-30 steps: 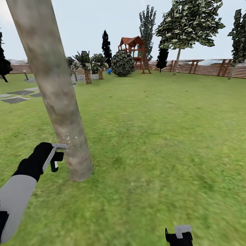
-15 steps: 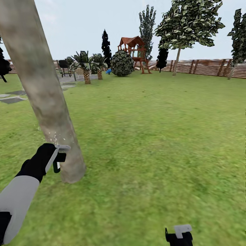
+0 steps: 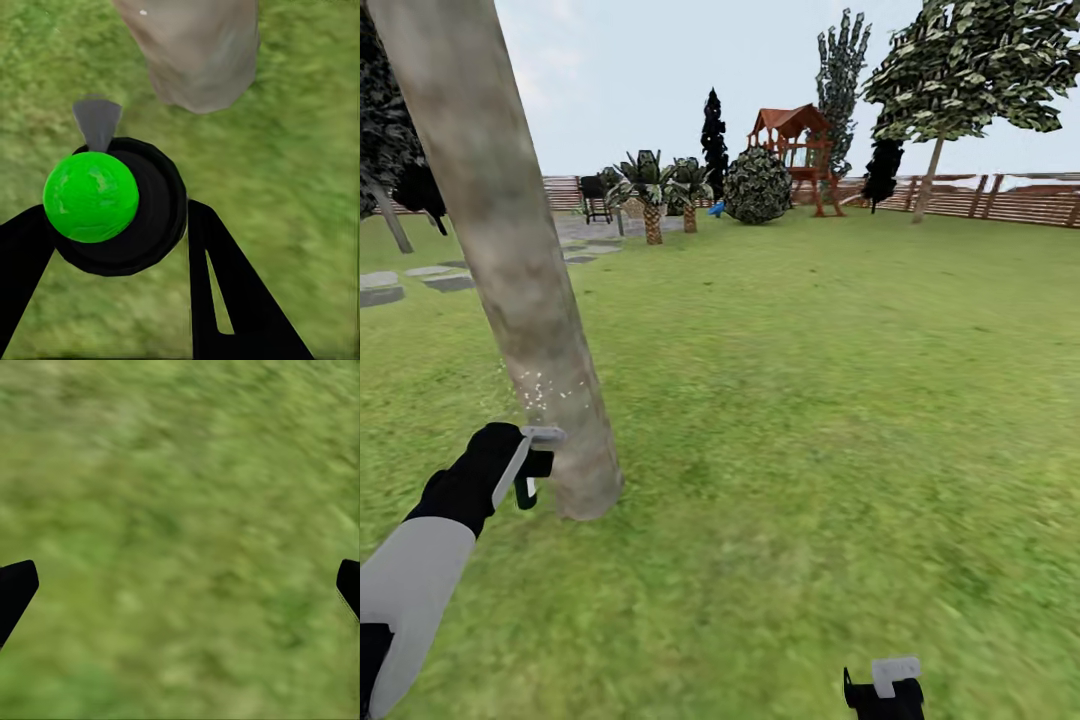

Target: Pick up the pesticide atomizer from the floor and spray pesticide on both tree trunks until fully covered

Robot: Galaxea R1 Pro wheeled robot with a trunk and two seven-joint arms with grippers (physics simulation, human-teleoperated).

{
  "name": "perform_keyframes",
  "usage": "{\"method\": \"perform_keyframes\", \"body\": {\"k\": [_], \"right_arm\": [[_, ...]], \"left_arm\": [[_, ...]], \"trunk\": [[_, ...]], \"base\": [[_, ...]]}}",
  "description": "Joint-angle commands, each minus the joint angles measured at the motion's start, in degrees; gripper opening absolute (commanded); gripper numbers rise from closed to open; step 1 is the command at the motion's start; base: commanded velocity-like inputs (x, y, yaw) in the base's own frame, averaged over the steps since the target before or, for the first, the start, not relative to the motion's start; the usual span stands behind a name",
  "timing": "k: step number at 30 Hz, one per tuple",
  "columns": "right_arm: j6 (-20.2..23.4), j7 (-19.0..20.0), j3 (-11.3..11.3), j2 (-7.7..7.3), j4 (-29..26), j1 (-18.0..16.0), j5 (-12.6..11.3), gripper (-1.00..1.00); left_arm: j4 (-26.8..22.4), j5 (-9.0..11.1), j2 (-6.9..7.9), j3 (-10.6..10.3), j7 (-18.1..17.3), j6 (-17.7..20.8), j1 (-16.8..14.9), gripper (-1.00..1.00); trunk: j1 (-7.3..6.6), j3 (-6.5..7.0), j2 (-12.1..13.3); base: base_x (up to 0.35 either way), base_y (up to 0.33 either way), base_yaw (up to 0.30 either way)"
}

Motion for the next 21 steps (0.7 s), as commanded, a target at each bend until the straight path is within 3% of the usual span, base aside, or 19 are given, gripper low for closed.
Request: {"method": "perform_keyframes", "body": {"k": [1, 9, 15, 17, 20, 21], "right_arm": [[0.02, -0.51, 0.14, 0.00, 0.04, -0.02, 0.55, 1.00], [0.01, -0.57, 0.14, -0.09, 0.04, -0.02, 0.55, 1.00], [0.01, -0.52, 0.14, -0.01, 0.04, -0.02, 0.55, 1.00], [0.00, -0.54, 0.14, 0.00, 0.04, -0.02, 0.55, 1.00], [0.00, -0.51, 0.14, 0.00, 0.04, -0.02, 0.55, 1.00], [0.01, -0.51, 0.14, 0.00, 0.04, -0.02, 0.55, 1.00]], "left_arm": [[-0.04, 0.28, 0.03, -0.24, 0.28, 0.21, -0.03, -1.00], [-0.04, 0.12, -0.91, -0.09, 0.39, 0.15, -0.04, -1.00], [0.88, -0.11, 2.07, -0.08, 0.27, -0.67, 0.32, -1.00], [0.91, 0.32, 1.47, -0.19, 0.22, -0.61, 0.53, -1.00], [0.94, 0.04, -1.66, -0.16, 0.34, -0.75, 1.42, -1.00], [0.98, 0.04, -1.71, -0.06, 0.35, -0.80, 1.56, -1.00]], "trunk": [[0.00, -0.05, -0.02], [0.00, -0.05, -0.02], [0.00, -0.05, -0.02], [0.00, -0.05, -0.02], [0.00, -0.05, -0.02], [0.00, -0.05, -0.02]], "base": [[0.131, -0.269, 0.107], [0.195, -0.228, 0.013], [0.240, -0.187, 0.051], [0.240, -0.186, 0.248], [0.240, -0.186, 0.271], [0.240, -0.186, 0.275]]}}
